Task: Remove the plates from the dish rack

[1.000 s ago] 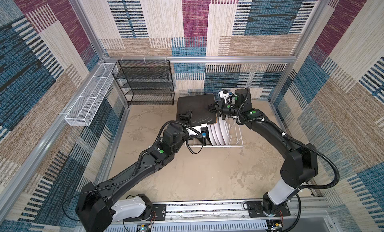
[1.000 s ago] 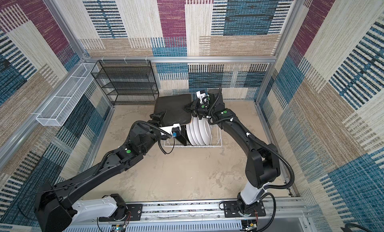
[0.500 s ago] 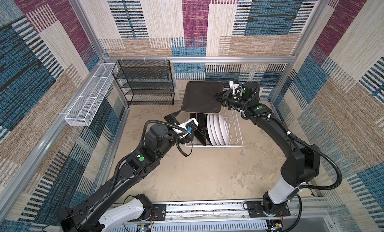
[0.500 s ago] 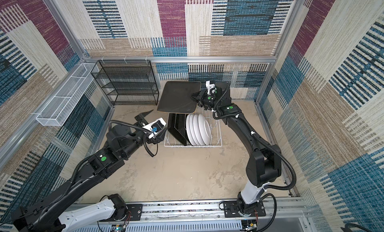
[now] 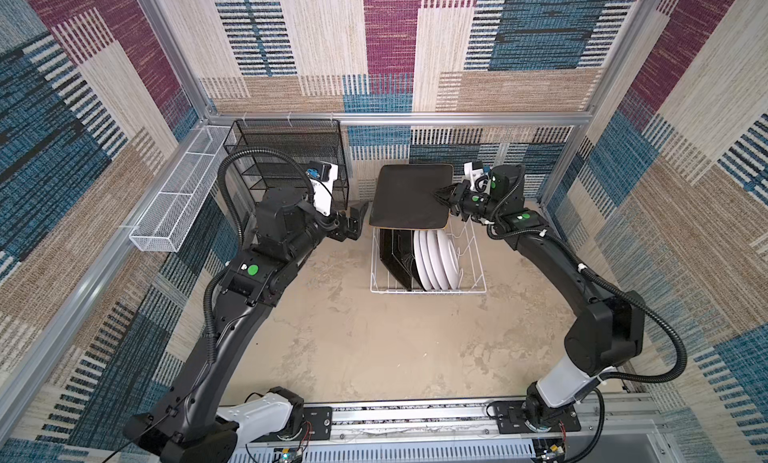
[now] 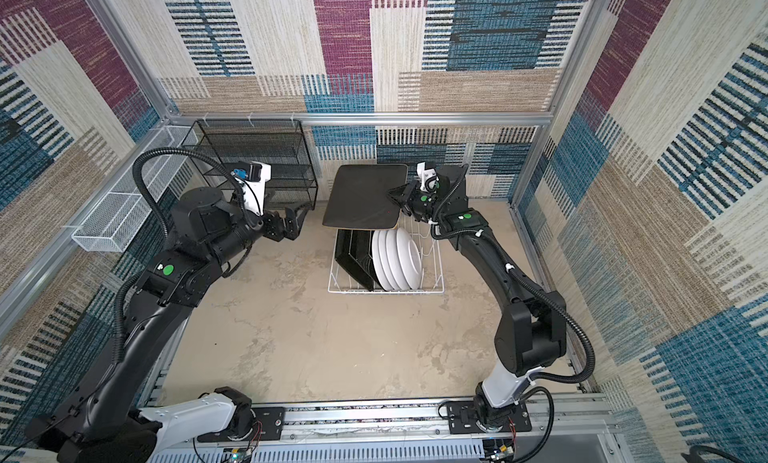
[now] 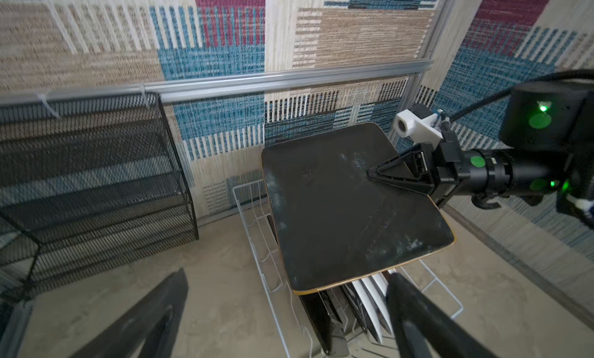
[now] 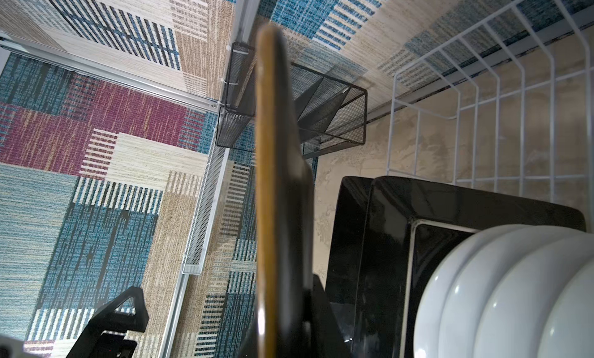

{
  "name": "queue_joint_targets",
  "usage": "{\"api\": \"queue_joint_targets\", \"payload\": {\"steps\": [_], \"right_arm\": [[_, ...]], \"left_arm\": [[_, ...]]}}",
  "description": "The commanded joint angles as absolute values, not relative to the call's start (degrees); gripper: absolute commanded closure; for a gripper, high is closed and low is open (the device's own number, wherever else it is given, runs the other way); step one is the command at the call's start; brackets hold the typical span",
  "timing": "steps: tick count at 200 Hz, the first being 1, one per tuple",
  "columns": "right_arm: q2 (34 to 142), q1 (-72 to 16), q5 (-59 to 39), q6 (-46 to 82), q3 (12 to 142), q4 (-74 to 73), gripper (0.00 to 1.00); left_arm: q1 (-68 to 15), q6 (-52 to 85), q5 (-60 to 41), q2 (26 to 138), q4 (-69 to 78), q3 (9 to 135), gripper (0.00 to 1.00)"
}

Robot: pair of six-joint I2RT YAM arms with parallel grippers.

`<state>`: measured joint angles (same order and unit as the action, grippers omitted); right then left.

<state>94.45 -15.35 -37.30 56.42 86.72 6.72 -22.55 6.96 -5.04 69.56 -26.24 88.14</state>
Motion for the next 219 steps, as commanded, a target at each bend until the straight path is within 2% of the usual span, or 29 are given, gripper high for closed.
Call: {"api": "queue_joint_targets", "payload": {"steps": [1,44,125,219], "right_arm": [[93.0,-15.3,-40.0,56.3,86.1,-2.0,1.00],[93.0,-15.1,-44.2,56.8,84.1,-6.5,1.00],[93.7,-15.1,-48.6,57.1,82.8,-10.8,1.00],[95.6,-15.4,-51.0,59.6,81.3,-15.2,1.00]], "left_arm": [[-19.5,21.7,-13.9,72.1,-29.2,89.8,0.02],[-14.0,32.1,-21.4,78.5,-29.5,90.0,0.05],[-13.6,33.8,-34.9,88.7,-27.3,93.2,0.06],[-13.9,44.7,-47.1,93.8,-10.9,88.9,0.14]]}}
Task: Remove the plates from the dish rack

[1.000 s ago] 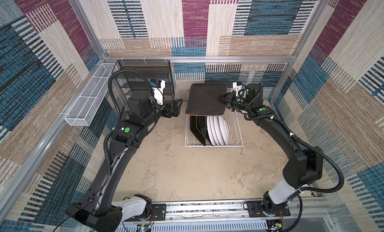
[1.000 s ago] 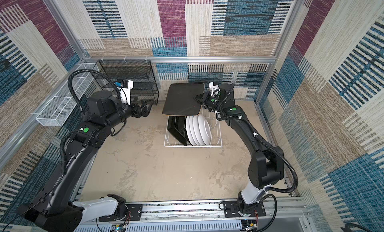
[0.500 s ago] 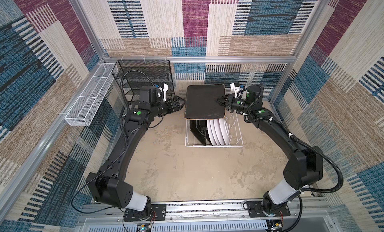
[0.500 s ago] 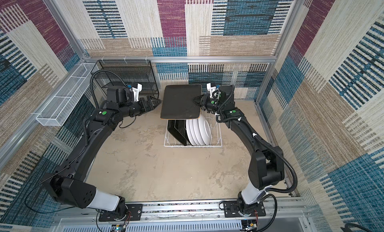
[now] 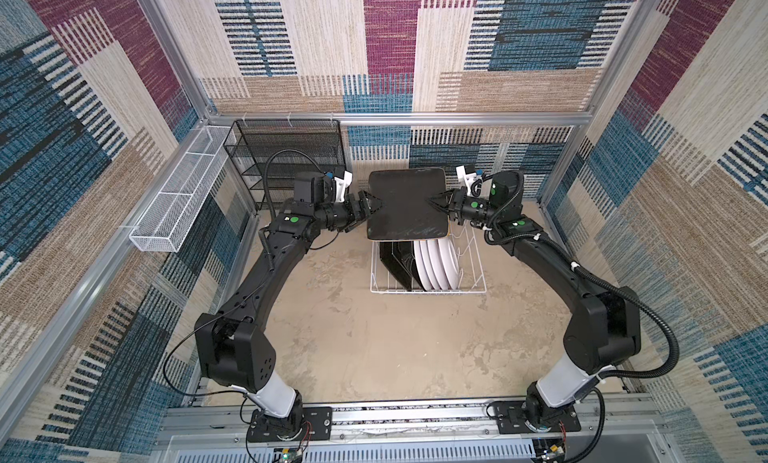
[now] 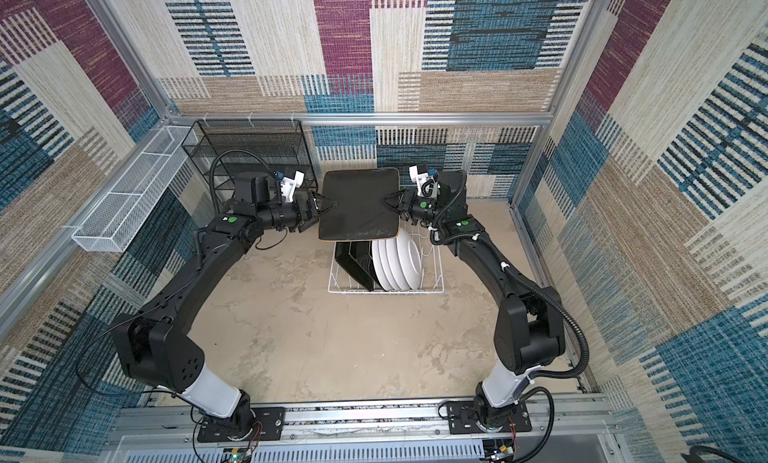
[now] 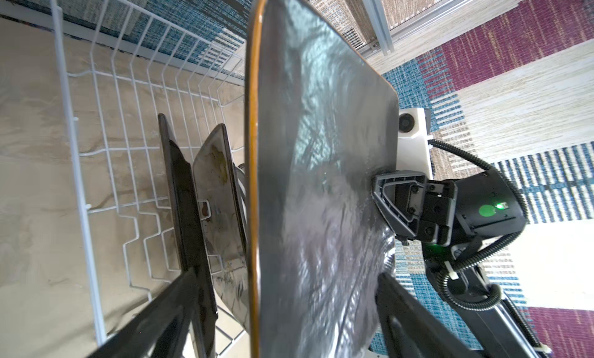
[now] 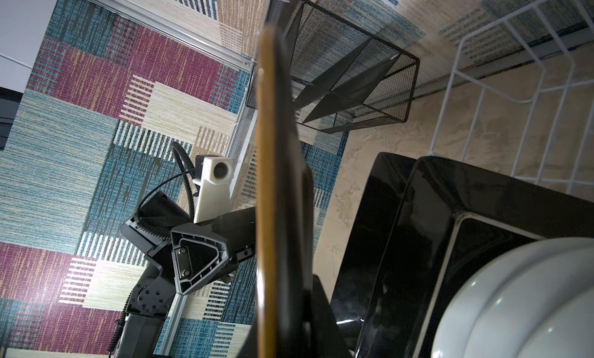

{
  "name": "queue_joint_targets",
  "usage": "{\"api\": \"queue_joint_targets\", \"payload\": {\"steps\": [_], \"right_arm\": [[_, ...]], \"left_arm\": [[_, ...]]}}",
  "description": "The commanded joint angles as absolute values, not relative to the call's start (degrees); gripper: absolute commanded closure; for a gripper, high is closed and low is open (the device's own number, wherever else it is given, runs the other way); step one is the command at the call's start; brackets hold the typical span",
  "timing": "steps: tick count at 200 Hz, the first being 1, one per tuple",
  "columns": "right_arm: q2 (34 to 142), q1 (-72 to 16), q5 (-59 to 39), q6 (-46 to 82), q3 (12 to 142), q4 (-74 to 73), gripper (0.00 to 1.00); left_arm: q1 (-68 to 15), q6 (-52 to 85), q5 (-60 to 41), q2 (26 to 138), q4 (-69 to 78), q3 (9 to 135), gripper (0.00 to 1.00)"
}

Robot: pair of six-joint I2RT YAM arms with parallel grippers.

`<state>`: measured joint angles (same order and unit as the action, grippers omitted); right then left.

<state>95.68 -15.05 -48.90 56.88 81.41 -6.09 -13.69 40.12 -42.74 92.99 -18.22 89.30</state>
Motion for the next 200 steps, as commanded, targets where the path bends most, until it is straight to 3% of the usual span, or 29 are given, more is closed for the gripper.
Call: {"api": "queue_joint_targets", "payload": {"steps": [1,109,200], "right_arm": [[95.6,-15.4,-50.9,59.5,81.3,-15.3,1.00],[96.9,-15.9,-52.2,60.3,80.7,-17.0,1.00],[97.6,-16.0,-53.4,60.9,79.6,-18.7,1.00]], "left_arm": [[-13.9,44.7,-47.1,93.9,-10.8,88.9,0.14],[-16.0,44.5,-50.1,96.7,-10.8,89.4,0.38],[-16.3,42.7,-52.9,95.7,-11.4,88.4,0.72]]}}
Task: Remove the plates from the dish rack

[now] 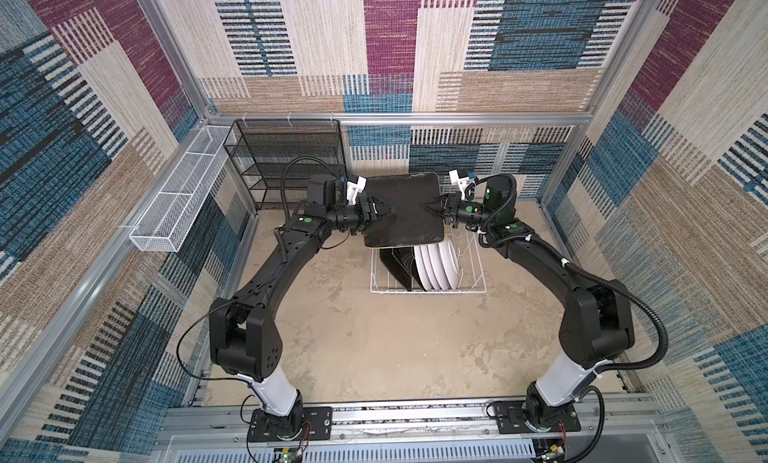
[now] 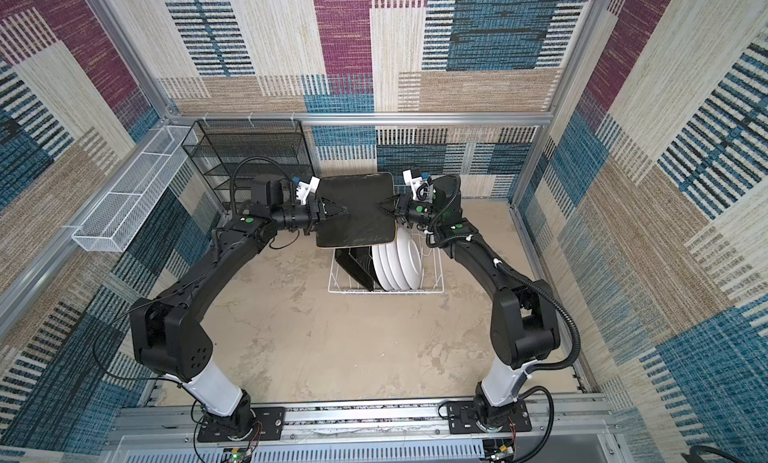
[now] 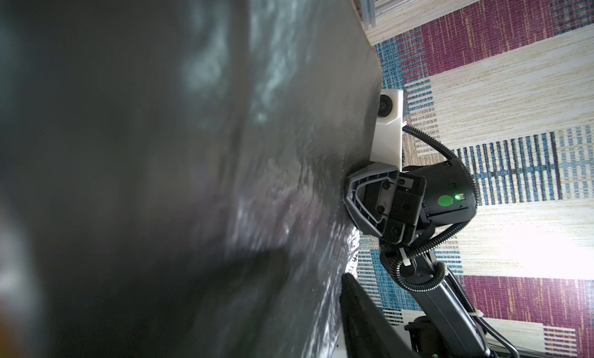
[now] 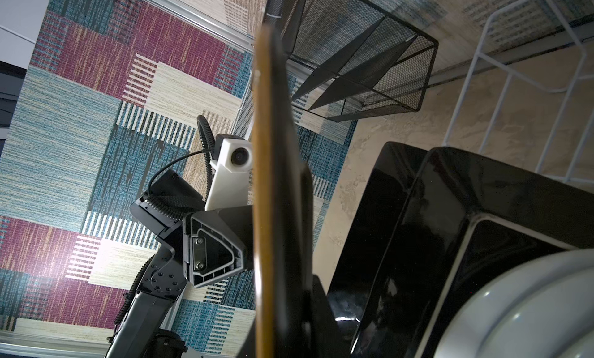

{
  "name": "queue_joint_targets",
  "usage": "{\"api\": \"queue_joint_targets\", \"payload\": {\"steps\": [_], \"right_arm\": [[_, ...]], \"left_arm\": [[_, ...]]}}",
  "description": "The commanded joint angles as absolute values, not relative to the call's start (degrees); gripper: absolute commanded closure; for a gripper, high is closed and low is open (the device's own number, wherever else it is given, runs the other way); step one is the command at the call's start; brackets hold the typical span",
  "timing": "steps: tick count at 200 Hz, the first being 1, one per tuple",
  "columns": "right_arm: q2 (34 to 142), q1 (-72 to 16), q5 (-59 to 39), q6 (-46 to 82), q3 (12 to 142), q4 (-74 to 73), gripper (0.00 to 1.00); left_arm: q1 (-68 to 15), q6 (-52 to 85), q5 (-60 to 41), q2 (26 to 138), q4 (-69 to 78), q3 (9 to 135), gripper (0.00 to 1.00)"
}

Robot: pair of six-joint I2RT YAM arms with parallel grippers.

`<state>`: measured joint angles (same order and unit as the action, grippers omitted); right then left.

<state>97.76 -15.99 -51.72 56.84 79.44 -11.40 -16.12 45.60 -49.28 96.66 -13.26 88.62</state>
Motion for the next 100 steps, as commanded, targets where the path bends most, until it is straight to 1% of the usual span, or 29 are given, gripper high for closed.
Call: {"api": "queue_joint_targets", "payload": {"steps": [1,14,26,70,89,100], "right_arm": [[97.6,-16.0,-53.4,60.8,79.6,-18.7,1.00],[97.6,-16.0,-53.6,60.6,79.6,-18.6,1.00],[97.6,-16.0,-53.8,60.2,79.7,-18.4,1.00],[97.6,-15.8,-55.2,58.0,81.5,-16.3,1.00],[97.5,-15.8,-55.5,57.0,82.3,-15.3,1.00],[97.7,-15.7,-55.8,56.9,82.6,-15.1,1.00]], "left_arm": [[-16.3,42.6,-52.9,95.7,-11.5,88.5,0.72],[-16.2,41.9,-53.1,95.1,-12.0,88.4,0.75],[-16.2,41.3,-53.7,94.6,-12.5,88.3,0.75],[-14.9,37.9,-54.0,92.5,-17.1,89.0,0.54],[-13.8,37.5,-53.9,91.9,-18.1,88.7,0.48],[-13.4,37.7,-54.0,91.7,-18.0,88.5,0.48]]}}
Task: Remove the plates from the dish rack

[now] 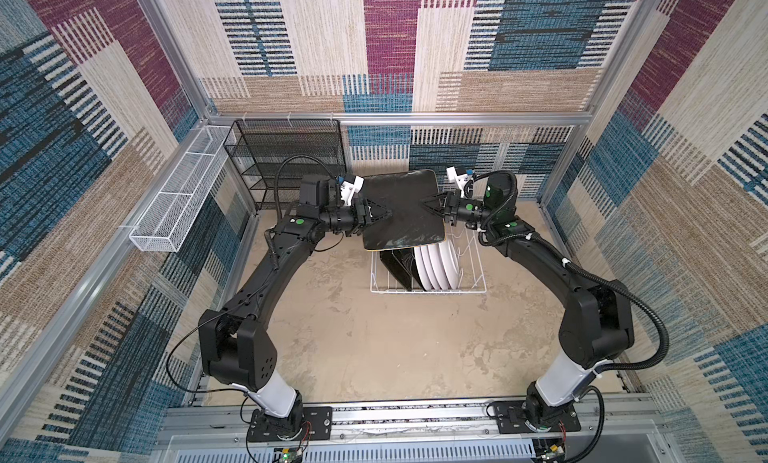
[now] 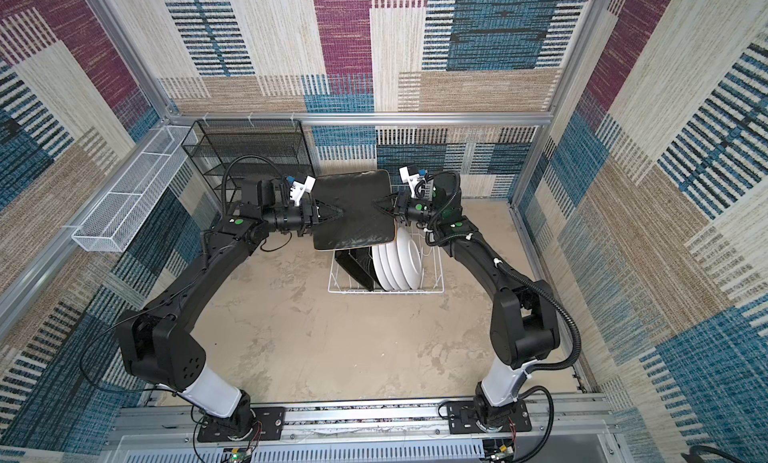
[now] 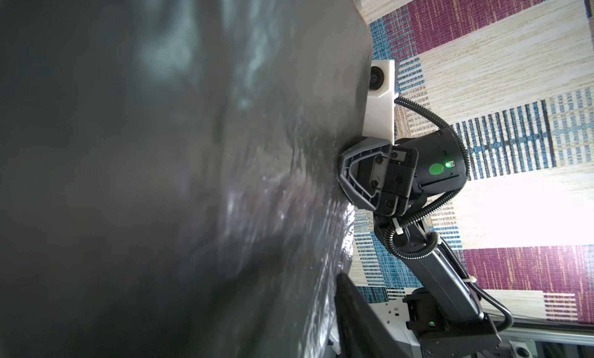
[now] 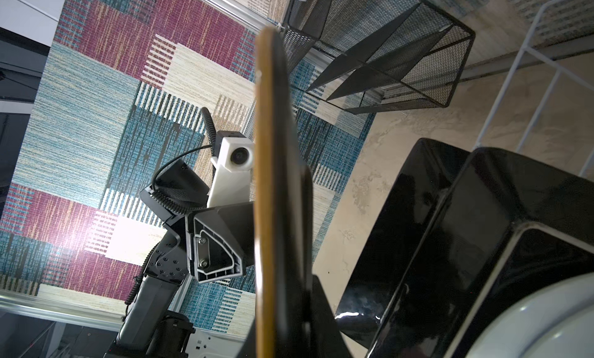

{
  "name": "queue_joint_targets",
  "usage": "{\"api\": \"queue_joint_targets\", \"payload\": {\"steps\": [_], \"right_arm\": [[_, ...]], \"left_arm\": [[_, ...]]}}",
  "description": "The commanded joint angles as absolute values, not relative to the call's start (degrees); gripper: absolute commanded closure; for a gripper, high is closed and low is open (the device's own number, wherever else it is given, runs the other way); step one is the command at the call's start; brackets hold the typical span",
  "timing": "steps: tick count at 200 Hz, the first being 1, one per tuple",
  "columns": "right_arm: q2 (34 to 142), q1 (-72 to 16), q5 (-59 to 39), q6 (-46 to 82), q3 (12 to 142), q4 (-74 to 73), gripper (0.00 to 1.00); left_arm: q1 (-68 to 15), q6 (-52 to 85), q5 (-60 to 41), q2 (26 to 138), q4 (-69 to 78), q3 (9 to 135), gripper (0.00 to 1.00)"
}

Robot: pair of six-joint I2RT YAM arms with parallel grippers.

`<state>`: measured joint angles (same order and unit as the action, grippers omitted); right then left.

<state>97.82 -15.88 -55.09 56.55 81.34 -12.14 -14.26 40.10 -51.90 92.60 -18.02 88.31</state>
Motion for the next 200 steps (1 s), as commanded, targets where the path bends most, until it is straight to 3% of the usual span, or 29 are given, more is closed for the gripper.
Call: {"api": "queue_joint_targets", "payload": {"steps": [1,36,60,155,200], "right_arm": [[97.7,-15.7,-55.8,56.9,82.6,-15.1,1.00],[98.2,-15.9,-56.6,57.7,82.4,-16.0,1.00],[99.0,-16.1,-57.7,58.4,82.5,-16.6,1.00],[101.1,-17.4,-59.3,59.9,83.0,-19.2,1.00],[101.5,-17.5,-59.9,60.5,82.5,-19.9,1.00]], "left_arm": [[-13.4,37.7,-54.1,91.7,-18.0,88.5,0.48],[-13.4,40.0,-55.6,92.9,-15.2,88.0,0.53],[-13.4,43.1,-57.6,93.8,-10.7,87.0,0.67],[-13.6,46.4,-59.6,94.7,-6.2,86.6,0.77],[-13.6,49.0,-60.3,94.7,-2.2,85.4,1.00]]}}
